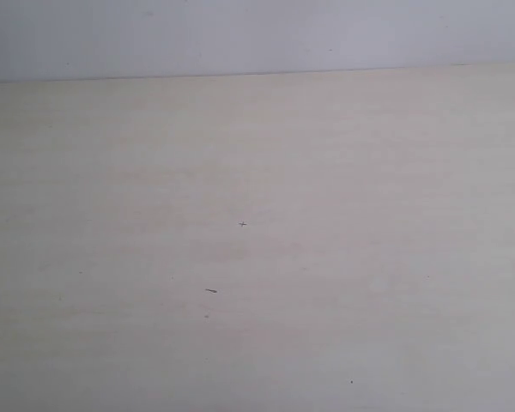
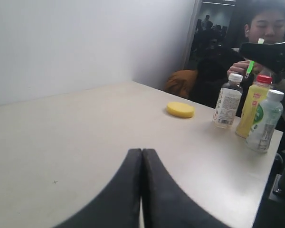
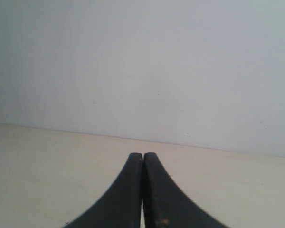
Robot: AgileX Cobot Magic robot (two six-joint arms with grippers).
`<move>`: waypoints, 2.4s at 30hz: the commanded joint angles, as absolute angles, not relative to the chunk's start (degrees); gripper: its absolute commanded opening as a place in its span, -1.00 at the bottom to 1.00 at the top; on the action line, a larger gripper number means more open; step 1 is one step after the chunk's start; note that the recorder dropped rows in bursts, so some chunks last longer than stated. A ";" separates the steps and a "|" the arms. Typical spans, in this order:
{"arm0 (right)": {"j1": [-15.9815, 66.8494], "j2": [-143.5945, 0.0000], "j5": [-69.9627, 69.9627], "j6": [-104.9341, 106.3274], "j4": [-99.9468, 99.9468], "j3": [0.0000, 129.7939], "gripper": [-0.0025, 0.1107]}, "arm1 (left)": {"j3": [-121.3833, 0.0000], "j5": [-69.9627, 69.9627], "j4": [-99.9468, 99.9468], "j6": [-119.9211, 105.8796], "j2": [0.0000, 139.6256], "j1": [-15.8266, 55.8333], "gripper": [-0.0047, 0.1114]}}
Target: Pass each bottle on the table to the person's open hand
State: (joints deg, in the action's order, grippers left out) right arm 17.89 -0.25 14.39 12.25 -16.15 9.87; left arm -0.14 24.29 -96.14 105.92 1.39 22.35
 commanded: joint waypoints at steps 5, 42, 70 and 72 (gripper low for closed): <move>18.04 0.00 14.11 12.22 -16.13 9.62 -0.96 | 0.00 27.32 -99.95 111.63 0.00 20.34 -0.92; 18.04 0.00 14.11 12.22 -16.13 9.62 -0.96 | 0.00 15.58 -78.82 121.77 0.00 19.84 -0.92; 18.04 0.00 14.11 12.22 -16.13 9.62 -0.96 | 0.00 17.43 -87.40 101.72 0.00 19.84 -0.92; 18.04 0.00 14.11 12.22 -16.13 9.62 -0.96 | 0.00 17.43 -89.04 101.72 0.00 19.84 -0.92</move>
State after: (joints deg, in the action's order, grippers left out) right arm 17.89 -0.25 14.39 12.25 -16.15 9.87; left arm -0.14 17.17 -87.11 102.12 0.34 20.05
